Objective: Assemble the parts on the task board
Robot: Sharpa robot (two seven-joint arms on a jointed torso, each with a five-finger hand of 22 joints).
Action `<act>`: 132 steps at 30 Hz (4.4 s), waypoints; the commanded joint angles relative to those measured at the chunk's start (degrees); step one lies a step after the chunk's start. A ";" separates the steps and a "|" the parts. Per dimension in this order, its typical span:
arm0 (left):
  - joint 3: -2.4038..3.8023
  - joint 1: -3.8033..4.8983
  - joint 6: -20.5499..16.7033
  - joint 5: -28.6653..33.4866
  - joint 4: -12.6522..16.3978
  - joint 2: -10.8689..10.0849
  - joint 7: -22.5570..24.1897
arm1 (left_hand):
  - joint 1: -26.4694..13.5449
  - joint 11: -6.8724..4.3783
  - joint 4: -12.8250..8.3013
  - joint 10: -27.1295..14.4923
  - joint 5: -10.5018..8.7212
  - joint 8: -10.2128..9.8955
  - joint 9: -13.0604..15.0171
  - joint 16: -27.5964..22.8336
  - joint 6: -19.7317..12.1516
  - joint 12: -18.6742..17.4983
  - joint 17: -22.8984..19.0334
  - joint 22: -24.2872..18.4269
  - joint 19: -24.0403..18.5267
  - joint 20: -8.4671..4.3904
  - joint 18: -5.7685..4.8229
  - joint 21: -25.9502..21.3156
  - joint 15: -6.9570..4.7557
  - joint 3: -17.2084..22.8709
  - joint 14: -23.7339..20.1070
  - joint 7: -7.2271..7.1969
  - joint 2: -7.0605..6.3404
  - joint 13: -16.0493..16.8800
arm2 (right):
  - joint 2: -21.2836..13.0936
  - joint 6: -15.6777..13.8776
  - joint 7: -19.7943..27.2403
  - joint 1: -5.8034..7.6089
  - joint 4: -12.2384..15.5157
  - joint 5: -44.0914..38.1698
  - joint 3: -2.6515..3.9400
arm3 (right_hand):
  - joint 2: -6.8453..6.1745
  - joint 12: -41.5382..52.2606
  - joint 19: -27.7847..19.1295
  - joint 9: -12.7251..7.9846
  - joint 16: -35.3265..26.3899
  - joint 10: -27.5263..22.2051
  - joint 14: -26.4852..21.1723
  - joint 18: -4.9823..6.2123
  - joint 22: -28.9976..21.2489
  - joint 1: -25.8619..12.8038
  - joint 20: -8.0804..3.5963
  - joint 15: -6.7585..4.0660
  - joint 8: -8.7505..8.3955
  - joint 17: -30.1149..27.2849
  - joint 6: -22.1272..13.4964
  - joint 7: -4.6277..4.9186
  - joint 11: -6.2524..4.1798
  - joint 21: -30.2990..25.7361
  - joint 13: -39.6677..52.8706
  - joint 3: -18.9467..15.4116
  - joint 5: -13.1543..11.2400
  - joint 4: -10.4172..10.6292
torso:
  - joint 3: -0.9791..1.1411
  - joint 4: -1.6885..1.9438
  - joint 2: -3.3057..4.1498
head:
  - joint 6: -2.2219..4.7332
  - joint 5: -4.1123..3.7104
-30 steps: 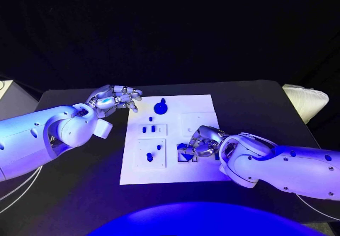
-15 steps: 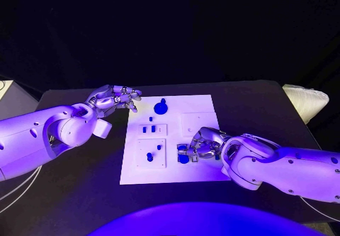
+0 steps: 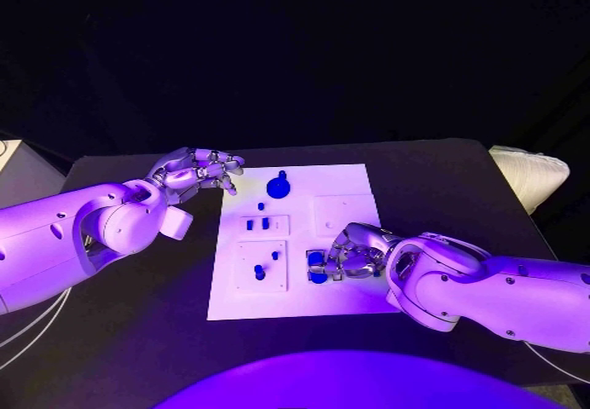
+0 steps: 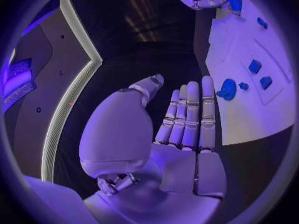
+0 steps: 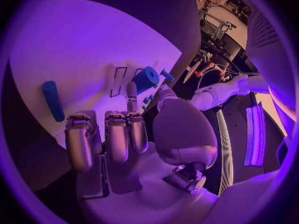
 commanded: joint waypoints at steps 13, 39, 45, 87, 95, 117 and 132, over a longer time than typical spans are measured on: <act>0.02 0.00 0.37 -0.03 -0.21 0.14 -0.15 | 0.62 -0.21 0.03 -0.36 -0.10 0.31 -0.01 0.29 0.09 0.40 -0.08 -0.14 0.53 -0.08 0.80 -0.40 -0.31 -0.34 0.16 -0.16 0.05 0.06 | -0.81 3.12 5.56 -0.06 -0.42 0.36 -0.01 | -2.89 -0.40 5.86 -0.21 0.05 5.28 5.60 -0.24 14.90 10.61 -0.51 -0.27 0.50 13.35 -0.83 0.06 -0.28 -0.37 14.14 0.21 -6.32 0.03 | -0.04 0.03 0.02 | 0.00 0.03; 0.02 0.00 0.47 -0.07 -0.21 0.18 -0.31 | 0.68 -0.21 0.09 -0.41 -0.09 0.33 -0.01 0.29 0.07 0.43 -0.09 -0.18 0.55 -0.09 0.80 -0.47 -0.30 -0.35 0.14 -0.15 0.12 0.07 | 0.82 2.85 3.13 -0.14 -2.88 -2.21 0.00 | 0.57 0.11 5.99 -0.74 0.26 5.51 5.74 -0.37 15.07 8.14 -0.49 -0.34 0.49 13.94 -0.58 -0.03 -0.37 0.26 14.46 4.28 -5.23 -0.08 | -0.07 0.07 -0.02 | 0.00 0.09; 0.02 0.00 0.47 -0.09 -0.22 0.17 -0.36 | 0.73 -0.21 0.12 -0.44 -0.08 0.34 -0.02 0.29 0.07 0.46 -0.10 -0.21 0.58 -0.09 0.80 -0.52 -0.30 -0.35 0.12 -0.15 0.16 0.07 | 0.99 6.48 3.55 -0.15 -3.19 -2.17 -0.01 | -3.82 -0.18 5.93 -0.90 0.17 5.41 5.69 -0.32 15.00 9.60 -0.48 -0.31 0.58 13.72 -0.56 0.02 -0.30 -0.02 14.34 3.98 -6.98 0.04 | -0.07 0.02 0.03 | 0.00 0.14; -0.10 -0.03 0.60 -0.23 -0.73 0.41 -0.32 | 1.02 -0.21 0.14 -0.52 -0.08 0.43 -0.02 0.30 0.08 0.57 -0.12 -0.30 0.66 -0.11 0.79 -0.65 -0.31 -0.35 0.07 -0.15 0.25 0.10 | -11.52 -1.10 20.24 3.02 0.55 12.59 0.00 | -4.34 0.23 5.26 -1.65 -0.88 5.54 5.15 0.28 14.19 13.27 0.40 0.75 -0.76 11.29 -4.41 1.52 0.99 -3.06 14.58 4.72 -7.66 -0.18 | -0.14 -0.19 -0.28 | 0.00 -1.12; -0.15 -0.06 0.50 -0.23 -0.68 0.58 -0.12 | 1.02 -0.21 0.14 -0.52 -0.08 0.43 -0.02 0.30 0.08 0.57 -0.12 -0.30 0.66 -0.11 0.79 -0.65 -0.31 -0.35 0.07 -0.15 0.25 0.10 | -17.13 0.98 16.43 3.93 -0.86 5.75 -0.15 | -4.75 0.29 5.41 -1.28 -0.81 5.56 5.19 0.16 14.37 15.19 0.36 0.57 -0.09 11.49 -3.19 1.18 0.73 -2.40 14.62 4.81 -5.42 -0.14 | 0.01 -0.17 -0.17 | 0.00 -1.67; -0.17 -0.15 0.18 -0.23 -0.22 0.41 0.36 | 1.09 -0.20 0.21 -0.55 -0.12 0.43 -0.06 0.32 -0.03 0.70 -0.13 -0.38 0.72 -0.11 0.78 -0.78 -0.30 -0.50 0.06 -0.13 0.12 0.13 | -14.69 -0.15 3.10 -0.23 -0.42 -3.20 -0.60 | -4.76 0.67 5.56 -0.91 -0.74 5.72 5.24 0.03 14.54 13.25 0.02 0.13 0.80 11.66 -1.50 0.53 0.18 -1.75 14.78 3.89 -5.77 0.18 | -0.03 0.09 -0.13 | 0.00 -2.25; -0.17 -0.16 0.52 -0.23 -0.04 0.21 0.16 | 1.10 -0.20 0.30 -0.56 -0.11 0.47 -0.06 0.35 -0.02 0.76 -0.13 -0.42 0.74 -0.11 0.77 -0.86 -0.30 -0.56 0.06 -0.13 0.14 0.15 | -10.56 -1.08 -0.11 -1.70 -2.49 -7.58 -0.62 | -4.50 0.99 5.64 -0.89 -0.65 5.84 5.29 -0.04 14.63 12.89 -0.05 0.05 0.87 11.89 -1.35 0.44 0.09 -1.40 14.92 3.92 -5.52 0.18 | -0.07 0.04 -0.16 | 0.00 -2.06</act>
